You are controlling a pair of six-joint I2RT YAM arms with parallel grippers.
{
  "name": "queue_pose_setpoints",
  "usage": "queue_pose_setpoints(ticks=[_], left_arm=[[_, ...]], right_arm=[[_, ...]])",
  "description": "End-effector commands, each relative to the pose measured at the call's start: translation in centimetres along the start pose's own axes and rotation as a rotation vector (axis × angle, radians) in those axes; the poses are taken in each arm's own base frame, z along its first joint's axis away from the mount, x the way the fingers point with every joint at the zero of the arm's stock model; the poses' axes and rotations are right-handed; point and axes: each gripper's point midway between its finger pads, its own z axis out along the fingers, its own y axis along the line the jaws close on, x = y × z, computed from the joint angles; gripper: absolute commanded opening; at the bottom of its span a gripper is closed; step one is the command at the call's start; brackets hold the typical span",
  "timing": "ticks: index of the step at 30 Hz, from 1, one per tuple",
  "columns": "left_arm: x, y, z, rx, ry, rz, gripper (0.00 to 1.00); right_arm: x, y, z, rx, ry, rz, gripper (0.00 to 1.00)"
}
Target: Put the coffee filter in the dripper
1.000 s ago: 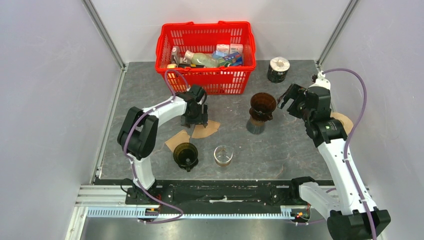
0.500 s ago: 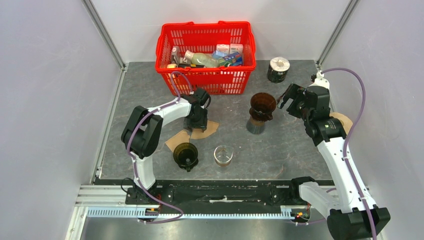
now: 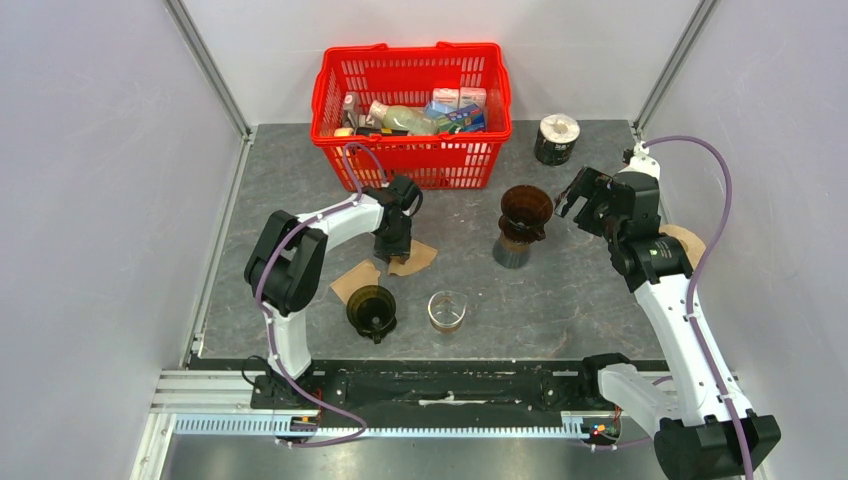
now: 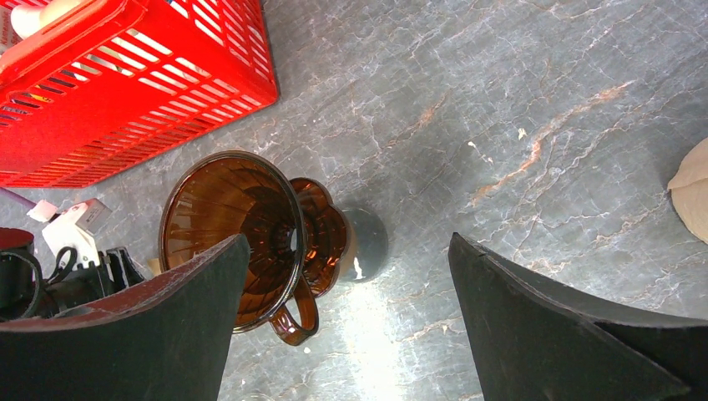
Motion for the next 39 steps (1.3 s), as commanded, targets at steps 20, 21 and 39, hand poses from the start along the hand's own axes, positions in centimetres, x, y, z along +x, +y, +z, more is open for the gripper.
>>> queue_pose_setpoints(ticks=[20,21,39], left_arm=[[-5.3,-2.5,-6.7,0.095,-0.18,-0.061,0.14],[-5.5,-2.6,-7.3,0.107,-0.195,-0.065,0.14],[-10.5,-6.2,-22.0,0.479,-0.616,-0.153,0.14]], right_arm=[[-1.7,2.5,-1.4,-0.174,-0.129,-0.014,0.97],[-1.7,3.0,-1.6,-0.206,-0.134,-0.019,0.97],[-0.8,14.5,-6.7,-0.916,0.004,-0.007,0.97]])
